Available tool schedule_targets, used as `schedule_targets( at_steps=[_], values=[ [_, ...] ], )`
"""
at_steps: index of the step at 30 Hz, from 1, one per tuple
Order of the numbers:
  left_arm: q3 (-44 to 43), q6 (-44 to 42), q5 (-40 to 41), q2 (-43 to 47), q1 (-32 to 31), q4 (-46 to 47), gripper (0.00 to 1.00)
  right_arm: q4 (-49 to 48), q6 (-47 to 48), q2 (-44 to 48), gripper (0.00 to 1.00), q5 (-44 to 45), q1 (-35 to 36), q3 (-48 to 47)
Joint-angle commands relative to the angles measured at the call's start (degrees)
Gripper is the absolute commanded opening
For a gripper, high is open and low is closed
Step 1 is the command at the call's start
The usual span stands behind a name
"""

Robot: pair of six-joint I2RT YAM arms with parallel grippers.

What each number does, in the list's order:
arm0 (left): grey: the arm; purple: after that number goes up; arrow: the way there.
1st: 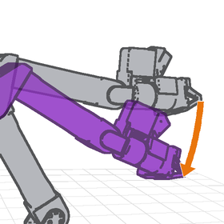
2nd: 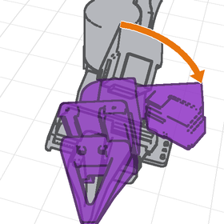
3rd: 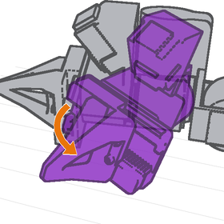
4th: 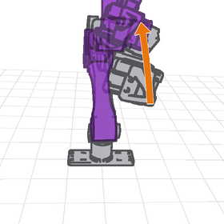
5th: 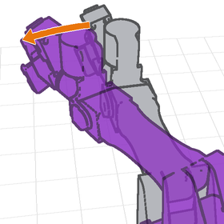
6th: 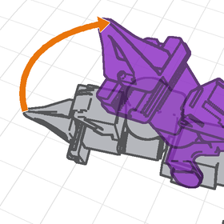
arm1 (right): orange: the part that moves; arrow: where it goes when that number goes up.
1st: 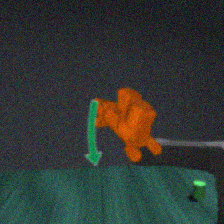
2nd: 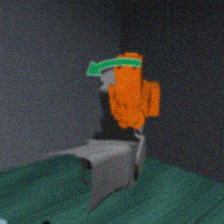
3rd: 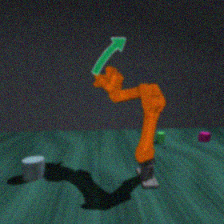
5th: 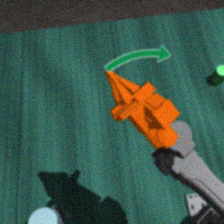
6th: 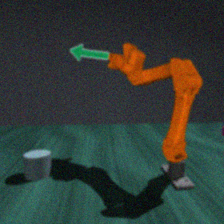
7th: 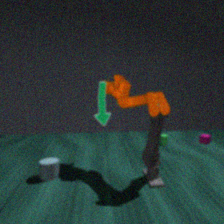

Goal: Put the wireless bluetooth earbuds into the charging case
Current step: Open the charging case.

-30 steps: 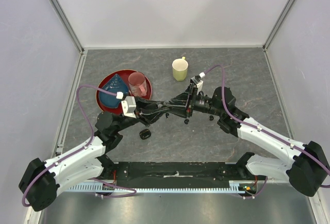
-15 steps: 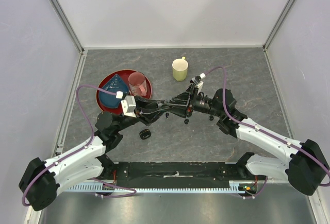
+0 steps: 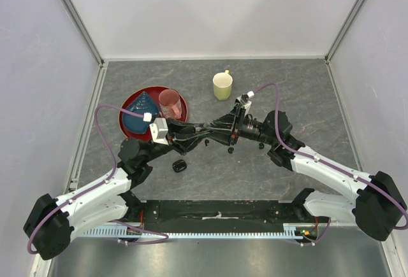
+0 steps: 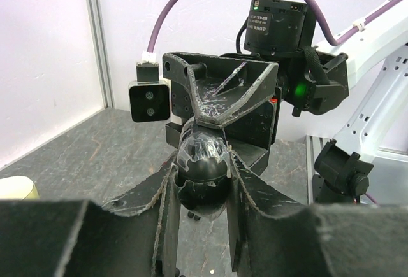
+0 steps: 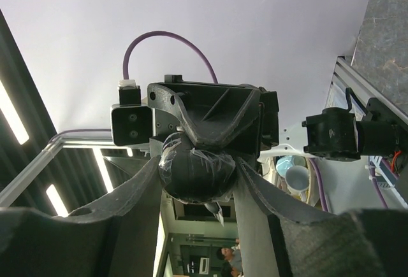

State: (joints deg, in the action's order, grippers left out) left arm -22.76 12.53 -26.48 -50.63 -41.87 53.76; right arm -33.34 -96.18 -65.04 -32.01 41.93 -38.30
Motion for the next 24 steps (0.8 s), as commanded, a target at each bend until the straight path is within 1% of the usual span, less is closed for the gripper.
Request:
schedule_targets(
  at_steps=[1, 7, 8, 11, 18, 24],
  values=[
    [-0.88, 0.21, 2.48, -0.61, 0.03, 1.61, 0.36, -6.64, -3.48, 0.00, 0.00, -0.60, 0.25, 0.16],
    [-0.70, 1.09, 2.92, -1.57, 0.12, 2.84, 0.38, -8.14, -4.36, -0.53, 0.00, -0.51, 0.25, 0.69],
    [-0.79, 1.18, 3.10, -1.58, 0.03, 3.02, 0.40, -8.40, -4.45, -0.53, 0.00, -0.42, 0.25, 0.69],
    [-0.79, 1.35, 3.28, -1.84, 0.03, 3.20, 0.42, -9.02, -4.89, -0.44, 0.00, -0.25, 0.25, 0.95],
    [-0.44, 1.35, 3.98, -1.40, 0.12, 3.20, 0.42, -9.28, -5.59, -0.36, 0.00, -0.07, 0.25, 1.30],
    [-0.44, 1.44, 4.42, -1.31, 0.12, 3.20, 0.41, -12.62, -7.79, -0.79, 0.00, 0.28, 0.25, 2.44]
  ],
)
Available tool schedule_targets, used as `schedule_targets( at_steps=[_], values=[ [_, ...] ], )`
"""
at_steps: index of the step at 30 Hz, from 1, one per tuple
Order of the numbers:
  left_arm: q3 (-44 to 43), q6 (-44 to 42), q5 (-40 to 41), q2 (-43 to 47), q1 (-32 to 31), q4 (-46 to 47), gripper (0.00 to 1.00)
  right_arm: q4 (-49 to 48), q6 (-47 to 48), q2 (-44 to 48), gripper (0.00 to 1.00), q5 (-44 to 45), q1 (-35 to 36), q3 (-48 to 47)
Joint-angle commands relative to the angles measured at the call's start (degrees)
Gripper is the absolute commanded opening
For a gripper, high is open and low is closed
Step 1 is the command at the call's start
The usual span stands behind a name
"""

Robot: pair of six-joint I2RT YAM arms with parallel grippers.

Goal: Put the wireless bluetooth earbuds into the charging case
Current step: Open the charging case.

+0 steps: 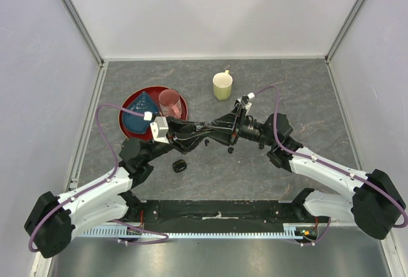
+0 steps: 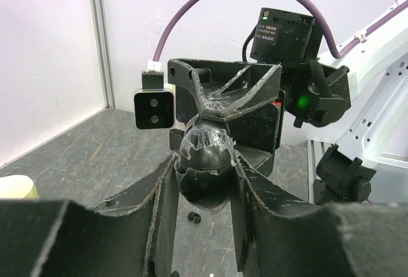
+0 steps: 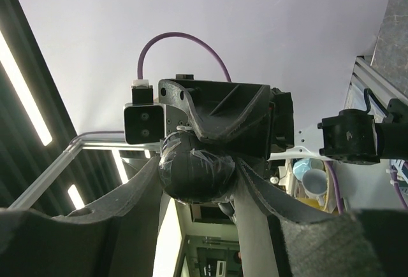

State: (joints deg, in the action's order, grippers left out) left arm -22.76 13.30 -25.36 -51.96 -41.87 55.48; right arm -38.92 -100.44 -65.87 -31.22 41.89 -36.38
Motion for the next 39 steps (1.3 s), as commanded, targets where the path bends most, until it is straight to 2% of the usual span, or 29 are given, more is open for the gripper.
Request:
schedule_targets(
  at_steps=[1, 4, 6, 7, 8, 11, 12, 14, 15, 17, 18, 21, 23, 24, 25, 31, 34, 39],
  values=[
    [-0.44, 0.67, 3.39, -0.07, 0.12, 1.64, 0.42, -7.05, -3.53, 0.12, 0.00, -0.42, 0.30, 0.61],
    [-0.44, 0.67, 3.30, -0.15, 0.03, 1.73, 0.40, -6.96, -3.62, 0.12, 0.00, -0.24, 0.39, 0.96],
    [-0.35, 0.50, 3.30, -0.07, 0.03, 1.73, 0.33, -6.88, -3.53, 0.12, 0.00, -0.24, 0.30, 0.96],
    [-0.35, 0.41, 3.30, -0.15, 0.12, 1.82, 0.28, -6.44, -3.36, 0.21, 0.00, -0.24, 0.21, 0.96],
    [-0.26, 0.15, 3.30, -0.15, 0.12, 1.91, 0.17, -6.17, -3.27, 0.21, 0.00, -0.24, 0.30, 1.05],
    [0.26, -0.29, 3.31, 0.11, 0.12, 2.96, 0.02, -4.51, -2.48, 0.30, 0.03, -0.42, 0.30, 0.87],
    [0.44, -0.38, 3.30, 0.28, 0.12, 3.22, 0.02, -3.98, -2.04, 0.39, 0.11, -0.42, 0.30, 0.87],
    [0.88, -0.64, 3.48, 0.55, 0.12, 3.49, 0.02, -2.31, -0.90, 0.74, 0.20, -0.33, 0.30, 0.70],
    [0.97, -0.73, 3.57, 0.81, 0.12, 3.49, 0.02, -2.22, -0.55, 0.83, 0.37, -0.16, 0.30, 0.78],
    [1.32, -1.17, 3.74, 1.34, 0.03, 3.23, 0.02, -1.17, 0.42, 1.35, 0.51, 0.28, 0.30, 0.44],
    [1.41, -1.35, 3.83, 1.60, 0.03, 3.05, 0.02, -0.20, 2.25, 1.62, 0.66, 0.63, 0.21, 0.17],
    [2.11, -1.79, 4.45, 2.65, 0.12, 2.79, 0.02, 7.08, 10.13, 3.63, 0.86, 1.95, -0.23, -2.37],
    [2.64, -2.22, 4.53, 3.18, 0.03, 2.18, 0.02, 16.64, 15.25, 5.57, 0.93, 4.13, -0.40, -6.14],
    [2.72, -2.31, 4.71, 3.79, 0.03, 1.91, 0.02, 20.33, 21.63, 6.27, 0.96, 5.20, -0.49, -7.64],
    [2.99, -2.49, 4.88, 3.97, 0.03, 1.47, 0.02, 27.94, 24.48, 7.32, 0.96, 6.77, -0.49, -10.96],
    [3.78, -2.67, 6.20, 4.94, 0.12, 1.21, 0.02, 47.23, 43.19, 9.09, 0.96, 15.57, -0.49, -20.20],
    [3.52, -2.23, 6.38, 4.86, 0.03, 1.12, 0.02, 53.39, 49.79, 8.39, 0.96, 17.60, -0.40, -23.72],
    [2.81, -1.88, 5.94, 4.51, 0.12, 0.06, 0.02, 58.50, 55.44, 6.28, 0.91, 17.07, 0.03, -27.86]
  ],
)
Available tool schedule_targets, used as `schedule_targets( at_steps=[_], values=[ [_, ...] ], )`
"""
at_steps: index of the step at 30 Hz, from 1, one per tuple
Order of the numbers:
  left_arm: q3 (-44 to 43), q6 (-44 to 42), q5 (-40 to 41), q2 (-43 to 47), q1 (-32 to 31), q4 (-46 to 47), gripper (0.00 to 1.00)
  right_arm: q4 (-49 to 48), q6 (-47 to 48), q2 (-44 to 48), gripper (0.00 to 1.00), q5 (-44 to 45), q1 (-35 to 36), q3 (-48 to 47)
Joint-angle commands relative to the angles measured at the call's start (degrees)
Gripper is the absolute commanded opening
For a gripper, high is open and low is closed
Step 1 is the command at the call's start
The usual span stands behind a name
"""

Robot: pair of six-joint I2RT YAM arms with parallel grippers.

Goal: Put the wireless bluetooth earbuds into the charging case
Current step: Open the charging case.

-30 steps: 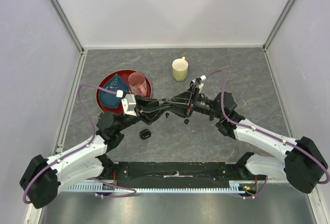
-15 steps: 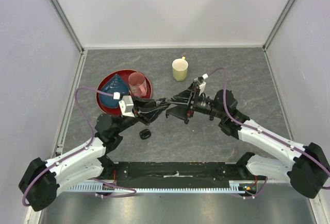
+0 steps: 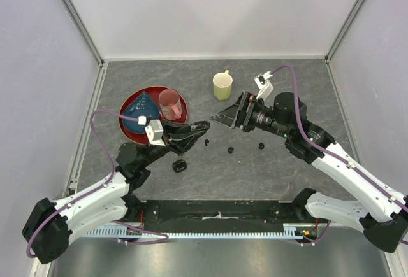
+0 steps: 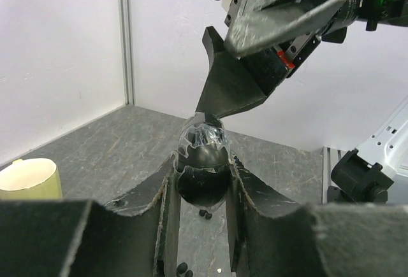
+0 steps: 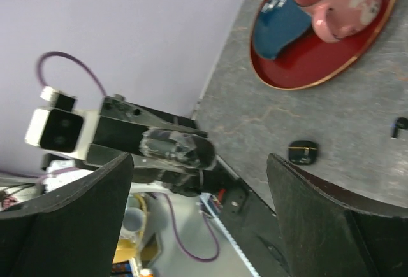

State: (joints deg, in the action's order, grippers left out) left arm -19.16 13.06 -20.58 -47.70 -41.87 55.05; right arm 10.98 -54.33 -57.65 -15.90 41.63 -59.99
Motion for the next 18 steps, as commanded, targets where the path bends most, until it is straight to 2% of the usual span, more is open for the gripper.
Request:
schedule_targets(
  at_steps=[1, 18],
  values=[
    [-1.05, -1.72, 0.98, 0.33, 0.03, 0.41, 0.02, 9.23, 10.02, -2.29, 0.91, 1.66, 0.38, -4.78],
    [-3.43, -0.75, -2.89, -2.22, 0.03, 0.76, 0.02, 10.38, 10.56, -4.93, 0.89, 1.49, 1.70, -4.70]
  ],
)
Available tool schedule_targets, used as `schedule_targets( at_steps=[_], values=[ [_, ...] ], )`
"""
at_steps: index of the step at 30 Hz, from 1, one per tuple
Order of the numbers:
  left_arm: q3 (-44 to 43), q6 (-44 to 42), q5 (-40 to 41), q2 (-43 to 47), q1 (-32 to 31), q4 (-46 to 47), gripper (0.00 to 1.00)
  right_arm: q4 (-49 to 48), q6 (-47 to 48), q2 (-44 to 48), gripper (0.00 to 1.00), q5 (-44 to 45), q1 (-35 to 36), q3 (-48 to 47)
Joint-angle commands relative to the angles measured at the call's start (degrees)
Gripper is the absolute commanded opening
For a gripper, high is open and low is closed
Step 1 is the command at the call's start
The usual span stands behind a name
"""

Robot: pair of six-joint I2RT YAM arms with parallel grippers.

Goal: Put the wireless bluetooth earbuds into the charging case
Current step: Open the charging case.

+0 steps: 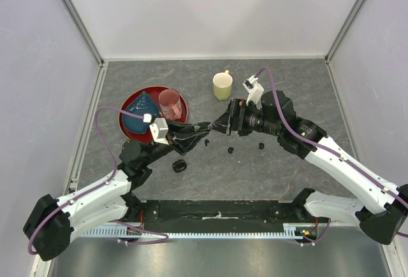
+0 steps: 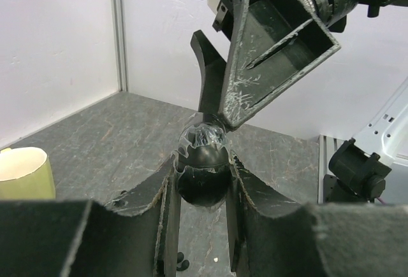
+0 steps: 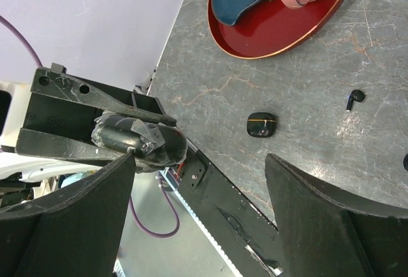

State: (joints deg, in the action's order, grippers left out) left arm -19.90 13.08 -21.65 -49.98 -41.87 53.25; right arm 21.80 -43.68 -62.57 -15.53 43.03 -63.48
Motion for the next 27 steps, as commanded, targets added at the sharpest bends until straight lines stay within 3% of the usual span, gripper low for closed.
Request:
schedule_targets(
  at_steps=[1, 16, 27],
  values=[
    [-2.69, -0.69, -2.34, 0.05, 0.03, 2.56, 0.02, -0.44, -0.18, -0.19, 0.89, 1.03, 0.30, -1.12],
    [-2.86, -0.60, -8.84, 1.37, 0.12, 3.96, 0.02, -1.50, -1.14, -0.54, 0.90, 2.96, 0.30, -1.38],
    [-2.42, -1.04, -8.94, 2.95, 0.03, 3.78, 0.02, -2.99, -2.02, -1.51, 0.90, 1.73, 0.30, -1.47]
  ],
)
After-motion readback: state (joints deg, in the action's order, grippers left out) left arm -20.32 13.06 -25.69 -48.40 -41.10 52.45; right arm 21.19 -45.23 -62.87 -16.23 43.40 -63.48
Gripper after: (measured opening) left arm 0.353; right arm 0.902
